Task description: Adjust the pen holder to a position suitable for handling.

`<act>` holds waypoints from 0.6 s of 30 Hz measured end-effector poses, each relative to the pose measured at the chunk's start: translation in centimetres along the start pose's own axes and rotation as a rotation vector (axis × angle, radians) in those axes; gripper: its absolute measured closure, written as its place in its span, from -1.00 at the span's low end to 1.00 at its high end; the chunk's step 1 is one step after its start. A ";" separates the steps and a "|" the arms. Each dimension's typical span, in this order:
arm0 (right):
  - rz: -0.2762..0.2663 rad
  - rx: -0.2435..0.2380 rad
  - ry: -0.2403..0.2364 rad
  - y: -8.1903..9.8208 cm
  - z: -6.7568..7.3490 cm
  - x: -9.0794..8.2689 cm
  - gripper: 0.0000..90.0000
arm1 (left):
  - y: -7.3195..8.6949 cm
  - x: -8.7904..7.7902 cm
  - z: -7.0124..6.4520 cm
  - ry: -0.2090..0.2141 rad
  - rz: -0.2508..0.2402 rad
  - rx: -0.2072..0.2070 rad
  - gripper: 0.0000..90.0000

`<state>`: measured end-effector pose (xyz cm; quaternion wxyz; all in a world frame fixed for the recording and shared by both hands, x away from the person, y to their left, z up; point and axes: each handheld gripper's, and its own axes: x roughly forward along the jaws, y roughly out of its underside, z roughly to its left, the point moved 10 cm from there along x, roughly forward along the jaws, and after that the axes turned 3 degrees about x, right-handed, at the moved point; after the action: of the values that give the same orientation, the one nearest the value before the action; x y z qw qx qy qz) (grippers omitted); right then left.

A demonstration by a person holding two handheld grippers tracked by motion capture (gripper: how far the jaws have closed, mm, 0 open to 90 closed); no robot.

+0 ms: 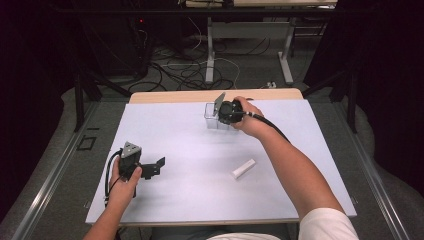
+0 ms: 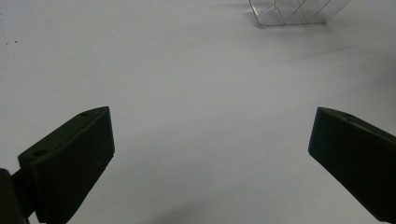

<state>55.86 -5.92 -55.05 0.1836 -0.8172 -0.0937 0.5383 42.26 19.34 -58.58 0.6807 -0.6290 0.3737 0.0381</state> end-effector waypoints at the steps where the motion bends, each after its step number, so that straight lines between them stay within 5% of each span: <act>1: 0.000 -0.001 0.000 0.0 0.1 -0.2 0.98 | 0.0 0.0 0.0 0.000 0.000 -0.001 -0.99; 18: -0.034 -0.073 -0.017 -0.6 2.8 -3.3 0.98 | 0.0 0.0 -0.1 0.000 0.010 0.000 -1.00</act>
<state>51.98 -6.01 -53.01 0.1617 -0.8171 -0.1286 0.5382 42.19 19.26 -58.62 0.6804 -0.6271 0.3770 0.0415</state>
